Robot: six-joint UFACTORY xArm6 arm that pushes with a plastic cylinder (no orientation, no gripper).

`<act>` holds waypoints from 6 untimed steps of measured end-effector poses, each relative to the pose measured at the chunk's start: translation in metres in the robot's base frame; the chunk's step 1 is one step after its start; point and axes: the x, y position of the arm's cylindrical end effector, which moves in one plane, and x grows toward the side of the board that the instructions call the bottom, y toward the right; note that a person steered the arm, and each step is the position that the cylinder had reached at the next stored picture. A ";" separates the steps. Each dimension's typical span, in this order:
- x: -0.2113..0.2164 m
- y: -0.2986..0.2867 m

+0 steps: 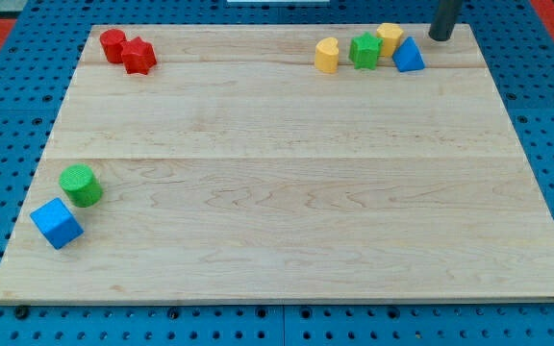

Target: Place the yellow hexagon parallel to the yellow star

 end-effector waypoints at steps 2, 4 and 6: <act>0.010 -0.068; 0.002 -0.094; -0.026 -0.082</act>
